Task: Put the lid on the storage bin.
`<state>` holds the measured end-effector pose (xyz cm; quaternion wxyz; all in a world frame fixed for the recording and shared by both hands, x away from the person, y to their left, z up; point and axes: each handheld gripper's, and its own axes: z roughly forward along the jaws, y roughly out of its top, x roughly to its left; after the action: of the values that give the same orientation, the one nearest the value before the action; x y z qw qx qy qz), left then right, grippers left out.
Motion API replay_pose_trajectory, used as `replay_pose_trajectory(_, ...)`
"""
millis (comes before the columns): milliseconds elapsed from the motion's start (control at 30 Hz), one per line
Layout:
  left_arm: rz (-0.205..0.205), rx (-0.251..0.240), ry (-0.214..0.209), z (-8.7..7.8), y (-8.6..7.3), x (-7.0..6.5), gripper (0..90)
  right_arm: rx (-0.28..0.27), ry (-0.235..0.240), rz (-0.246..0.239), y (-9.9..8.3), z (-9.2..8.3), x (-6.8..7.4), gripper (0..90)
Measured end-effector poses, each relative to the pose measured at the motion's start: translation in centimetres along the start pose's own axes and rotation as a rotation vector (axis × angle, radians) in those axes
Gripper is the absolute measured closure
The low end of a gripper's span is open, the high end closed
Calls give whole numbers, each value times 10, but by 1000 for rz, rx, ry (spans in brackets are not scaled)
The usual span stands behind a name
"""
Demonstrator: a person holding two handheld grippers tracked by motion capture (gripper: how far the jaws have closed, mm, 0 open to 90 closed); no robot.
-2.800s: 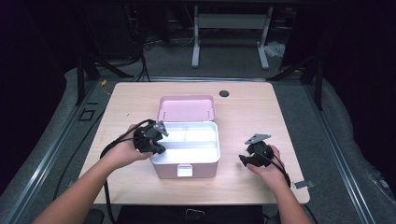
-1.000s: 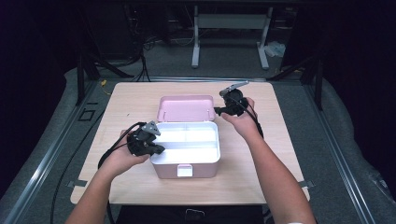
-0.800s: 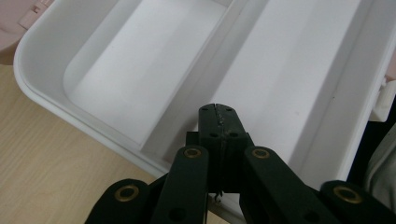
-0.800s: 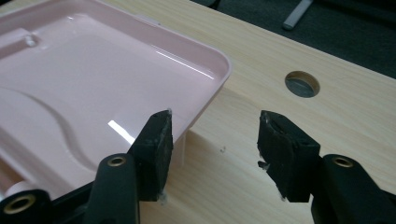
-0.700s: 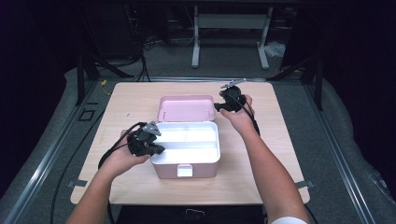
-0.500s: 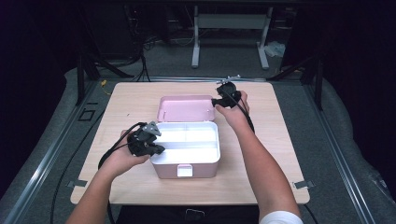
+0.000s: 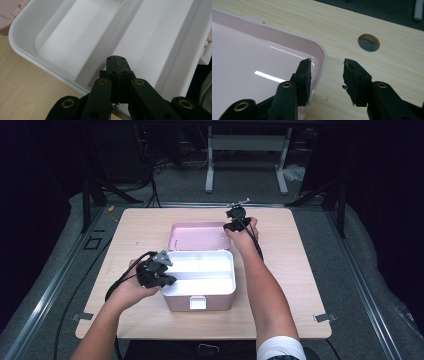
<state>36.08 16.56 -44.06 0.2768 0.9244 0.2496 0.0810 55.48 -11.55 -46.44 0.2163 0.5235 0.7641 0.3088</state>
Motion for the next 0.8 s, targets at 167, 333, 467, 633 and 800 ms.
replay_pose_trajectory(167, 0, -1, -4, 0, 0, 1, 900, 14, 36, 51, -3, 7, -3, 623)
replay_pose_trajectory(333, 2, 1, -8, 0, 0, 1, 900, 10, 42, 59, -3, 11, -2, 661)
replay_pose_trajectory(467, 2, -1, -5, 0, 0, 1, 900, 16, 64, 97, -4, 15, -3, 696)
replay_pose_trajectory(633, 5, 4, -5, 0, 0, 0, 900, 11, 82, 100, -4, 16, -3, 733)
replay_pose_trajectory(800, 6, 2, 5, 0, 0, 0, 900, 21, 107, 122, -4, 19, -5, 744)
